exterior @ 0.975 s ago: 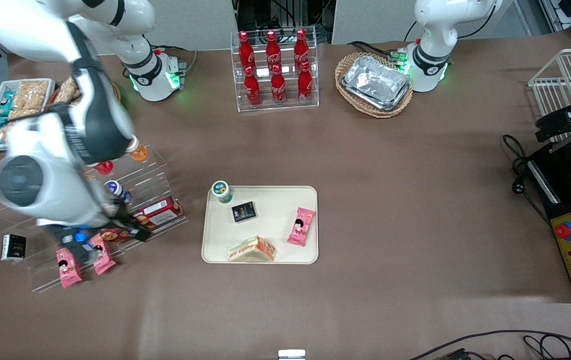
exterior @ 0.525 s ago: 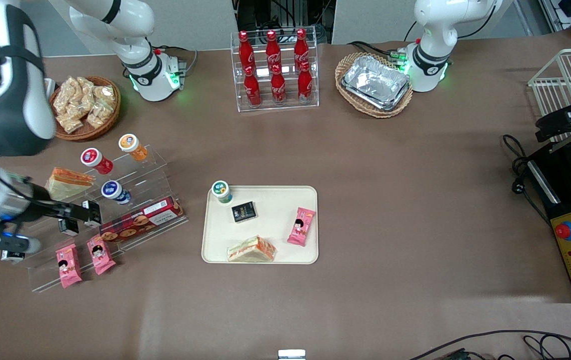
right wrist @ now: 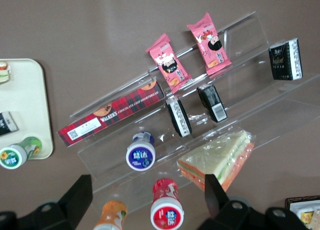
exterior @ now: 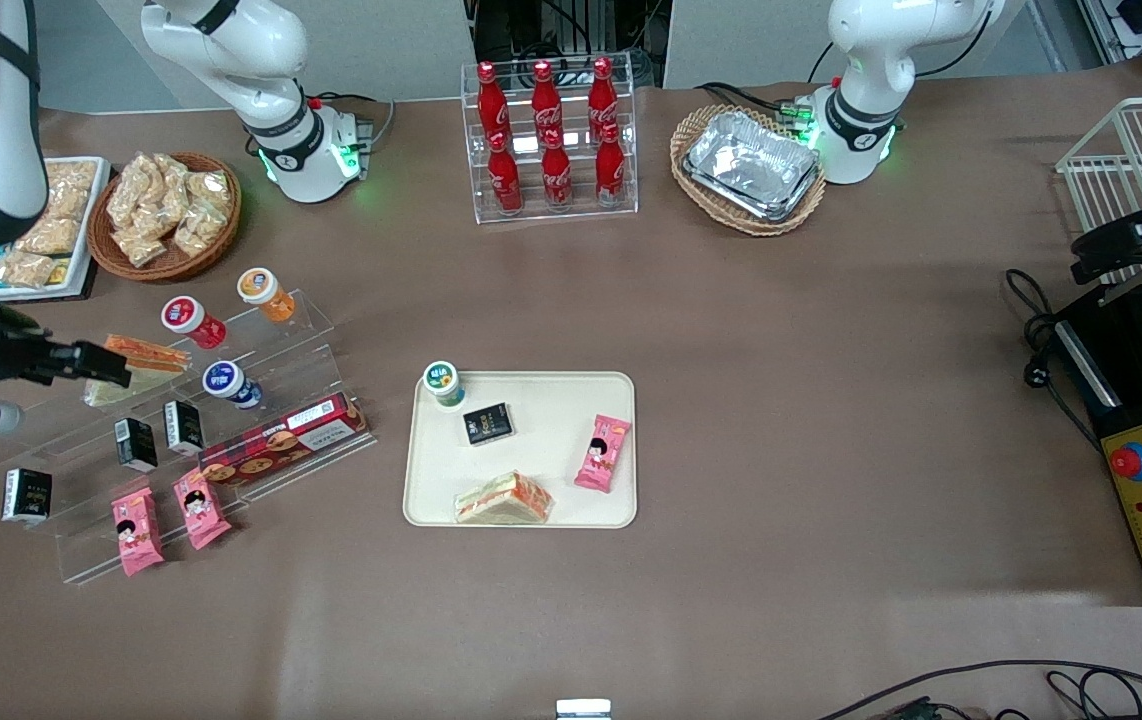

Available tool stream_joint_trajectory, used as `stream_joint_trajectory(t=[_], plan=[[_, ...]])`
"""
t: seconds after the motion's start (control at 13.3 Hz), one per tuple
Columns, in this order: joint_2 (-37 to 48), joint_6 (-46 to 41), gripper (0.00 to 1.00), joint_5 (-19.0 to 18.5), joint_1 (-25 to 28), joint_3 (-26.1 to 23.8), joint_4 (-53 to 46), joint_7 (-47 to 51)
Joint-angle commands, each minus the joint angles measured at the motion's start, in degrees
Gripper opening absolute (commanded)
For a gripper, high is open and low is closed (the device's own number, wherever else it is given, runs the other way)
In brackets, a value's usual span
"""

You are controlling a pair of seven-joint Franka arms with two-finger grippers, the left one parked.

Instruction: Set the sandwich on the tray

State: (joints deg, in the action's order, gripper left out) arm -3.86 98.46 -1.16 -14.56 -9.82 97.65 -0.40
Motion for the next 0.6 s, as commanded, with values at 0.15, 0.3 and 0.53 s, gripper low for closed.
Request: stream_joint_trajectory(t=[0.15, 0.3, 0.53], plan=[[6.4, 2.3, 1.00, 3.4, -3.0, 0.2, 6.9, -3.5], [6.4, 2.1, 1.00, 3.4, -3.0, 0.1, 6.9, -3.5], [6.7, 1.9, 1.00, 3.4, -3.0, 0.1, 6.9, -3.5]])
